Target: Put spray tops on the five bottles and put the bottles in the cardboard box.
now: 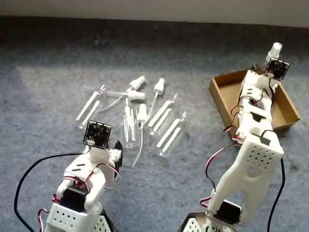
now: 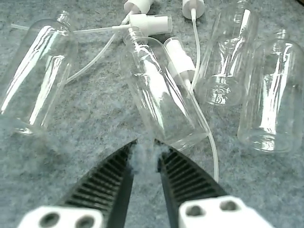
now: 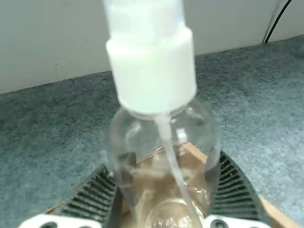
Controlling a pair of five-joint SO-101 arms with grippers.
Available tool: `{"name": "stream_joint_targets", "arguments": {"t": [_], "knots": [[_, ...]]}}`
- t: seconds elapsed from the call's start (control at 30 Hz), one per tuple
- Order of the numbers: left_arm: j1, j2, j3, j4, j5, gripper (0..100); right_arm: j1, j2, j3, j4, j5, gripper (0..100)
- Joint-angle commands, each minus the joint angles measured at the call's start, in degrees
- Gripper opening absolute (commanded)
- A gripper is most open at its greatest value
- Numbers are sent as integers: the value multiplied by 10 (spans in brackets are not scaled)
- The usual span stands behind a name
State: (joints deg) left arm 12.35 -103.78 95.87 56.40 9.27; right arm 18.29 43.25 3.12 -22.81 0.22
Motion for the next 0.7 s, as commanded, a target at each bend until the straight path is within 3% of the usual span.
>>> {"name": "stream_joint_targets", "arguments": {"t": [0.0, 0.17, 0.33, 0.67], "knots": [[-5, -3, 13, -12, -4, 11, 5, -20, 13, 15, -9, 191], [-5, -3, 13, -12, -4, 11, 8, -20, 13, 15, -6, 194], [-5, -3, 13, -12, -4, 11, 8, -20, 13, 15, -6, 269], [-5, -3, 13, -12, -4, 11, 11, -20, 13, 15, -6, 269]]}}
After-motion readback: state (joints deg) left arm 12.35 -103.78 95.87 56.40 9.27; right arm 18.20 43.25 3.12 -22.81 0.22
